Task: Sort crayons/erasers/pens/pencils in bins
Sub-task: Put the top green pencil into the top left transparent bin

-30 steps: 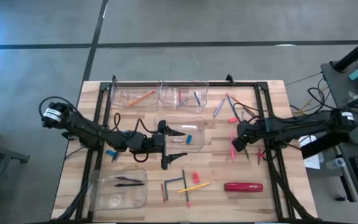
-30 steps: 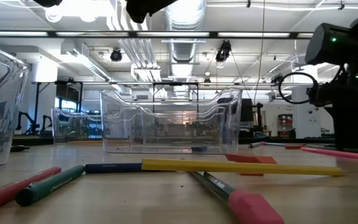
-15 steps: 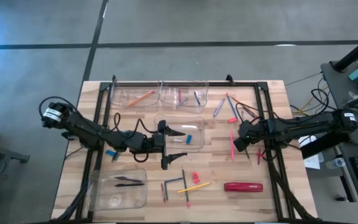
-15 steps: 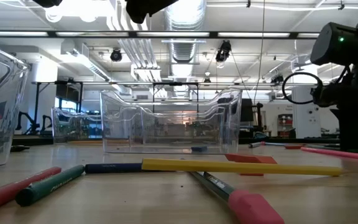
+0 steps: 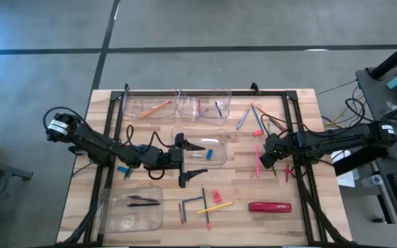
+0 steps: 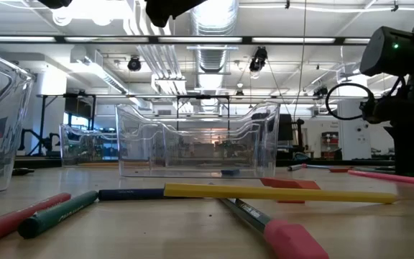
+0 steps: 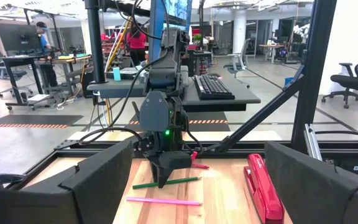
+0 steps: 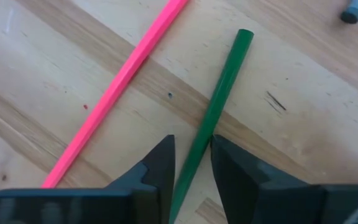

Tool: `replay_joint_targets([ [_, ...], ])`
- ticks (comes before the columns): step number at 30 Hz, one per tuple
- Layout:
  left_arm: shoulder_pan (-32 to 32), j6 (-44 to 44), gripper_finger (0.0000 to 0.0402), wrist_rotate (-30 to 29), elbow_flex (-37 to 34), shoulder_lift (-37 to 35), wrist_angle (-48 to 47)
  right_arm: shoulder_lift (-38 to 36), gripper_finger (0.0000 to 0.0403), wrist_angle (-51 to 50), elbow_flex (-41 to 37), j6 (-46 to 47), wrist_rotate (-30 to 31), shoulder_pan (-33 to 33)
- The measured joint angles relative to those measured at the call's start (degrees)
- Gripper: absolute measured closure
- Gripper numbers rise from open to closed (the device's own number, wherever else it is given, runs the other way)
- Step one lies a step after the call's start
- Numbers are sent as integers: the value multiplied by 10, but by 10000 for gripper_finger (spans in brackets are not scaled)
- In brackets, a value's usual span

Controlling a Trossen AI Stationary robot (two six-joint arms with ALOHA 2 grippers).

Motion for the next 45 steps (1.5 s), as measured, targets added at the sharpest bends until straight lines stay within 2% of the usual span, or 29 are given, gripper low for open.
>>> replay_joint_targets([
  [3,0,0,54,0,0,0,0,1,318,-3,1,-3,-1,0],
  [9,0,0,54,0,0,0,0,0,379,-4,1,-9,-7,0],
  [11,0,0,54,0,0,0,0,0,387,-4,1,-11,-7,0],
  [20,0,0,54,0,0,0,0,-31,392,-16,5,-11,-12,0],
  [24,0,0,54,0,0,0,0,-52,393,-37,36,-17,-12,0],
  [32,0,-3,54,0,-1,0,-1,-62,392,-90,117,-44,26,0],
  [40,0,-14,54,0,-1,0,-10,-66,391,-73,196,-92,55,0],
  [45,0,-26,54,0,-1,0,-11,-67,391,5,227,-142,55,0],
])
